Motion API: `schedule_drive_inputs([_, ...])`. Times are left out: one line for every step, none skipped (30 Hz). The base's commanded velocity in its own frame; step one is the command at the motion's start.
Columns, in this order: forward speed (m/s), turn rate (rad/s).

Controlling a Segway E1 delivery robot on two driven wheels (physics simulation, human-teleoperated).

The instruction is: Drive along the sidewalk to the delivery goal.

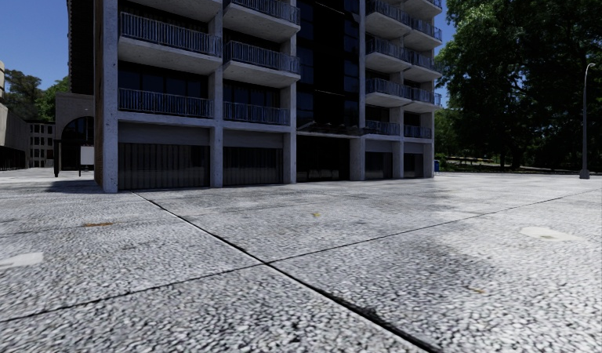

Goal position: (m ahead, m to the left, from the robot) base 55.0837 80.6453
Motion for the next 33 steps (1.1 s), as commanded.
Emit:
schedule_drive_inputs([0.00,0.00])
schedule_drive_inputs([0.00,0.00])
schedule_drive_inputs([0.00,0.00])
schedule_drive_inputs([0.00,0.00])
schedule_drive_inputs([0.00,0.00])
schedule_drive_inputs([0.00,0.00])
schedule_drive_inputs([0.00,0.00])
schedule_drive_inputs([0.00,0.00])
schedule_drive_inputs([0.00,0.00])
schedule_drive_inputs([0.00,0.00])
schedule_drive_inputs([0.00,0.00])
schedule_drive_inputs([0.00,0.00])
schedule_drive_inputs([0.00,0.00])
schedule_drive_inputs([0.00,0.00])
schedule_drive_inputs([0.00,0.00])
schedule_drive_inputs([0.00,0.00])
schedule_drive_inputs([0.00,0.00])
schedule_drive_inputs([0.00,0.00])
schedule_drive_inputs([0.00,0.00])
schedule_drive_inputs([0.00,0.00])
schedule_drive_inputs([0.00,0.00])
schedule_drive_inputs([0.00,0.00])
schedule_drive_inputs([0.00,0.00])
schedule_drive_inputs([0.00,0.00])
schedule_drive_inputs([0.00,0.00])
schedule_drive_inputs([0.00,0.00])
schedule_drive_inputs([0.00,0.00])
schedule_drive_inputs([0.00,0.00])
schedule_drive_inputs([0.00,0.00])
schedule_drive_inputs([0.00,0.00])
schedule_drive_inputs([0.05,0.00])
schedule_drive_inputs([0.05,0.00])
schedule_drive_inputs([0.21,0.00])
